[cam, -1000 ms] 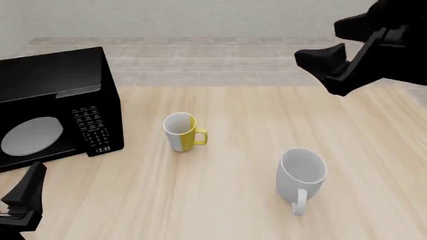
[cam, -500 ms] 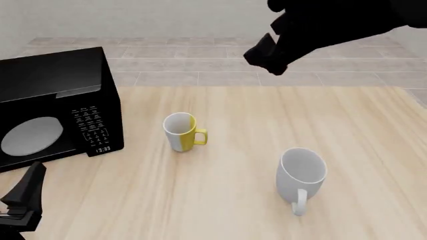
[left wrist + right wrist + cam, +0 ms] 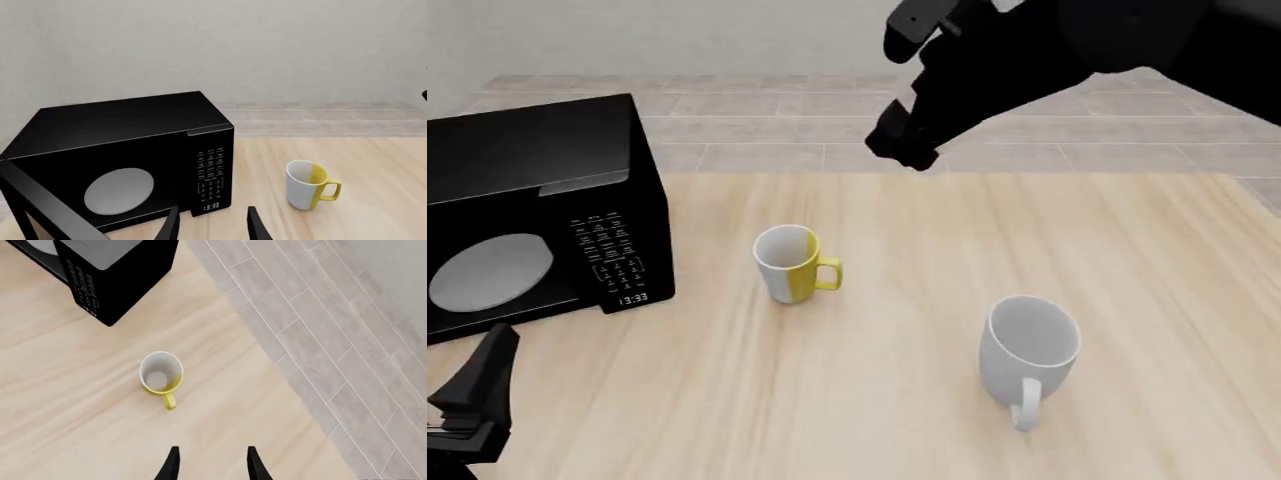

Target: Put the yellow and white mug to the front of the white mug.

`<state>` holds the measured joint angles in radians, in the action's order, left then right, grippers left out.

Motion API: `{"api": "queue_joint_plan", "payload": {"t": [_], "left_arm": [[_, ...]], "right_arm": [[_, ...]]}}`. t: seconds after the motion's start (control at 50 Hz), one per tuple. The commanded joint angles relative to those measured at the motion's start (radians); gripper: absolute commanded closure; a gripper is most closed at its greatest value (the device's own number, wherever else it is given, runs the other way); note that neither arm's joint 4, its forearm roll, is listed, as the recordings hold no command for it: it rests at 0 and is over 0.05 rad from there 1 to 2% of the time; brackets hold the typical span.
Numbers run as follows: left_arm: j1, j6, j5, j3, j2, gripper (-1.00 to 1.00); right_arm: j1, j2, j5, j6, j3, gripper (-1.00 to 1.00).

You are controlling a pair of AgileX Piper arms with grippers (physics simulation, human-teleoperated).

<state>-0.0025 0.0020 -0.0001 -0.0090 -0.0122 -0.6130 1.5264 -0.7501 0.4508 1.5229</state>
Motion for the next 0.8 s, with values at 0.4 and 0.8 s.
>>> {"api": "queue_joint_plan", "payload": {"t": [0.4, 0.8], "left_arm": [[0.002, 0.000, -0.001, 0.001, 0.000, -1.00], [0.002, 0.000, -0.001, 0.001, 0.000, -1.00]], "right_arm": [[-0.002, 0.168, 0.035, 0.017, 0.029, -1.00], [-0.016, 0.262, 0.103, 0.016, -0.009, -1.00]]}}
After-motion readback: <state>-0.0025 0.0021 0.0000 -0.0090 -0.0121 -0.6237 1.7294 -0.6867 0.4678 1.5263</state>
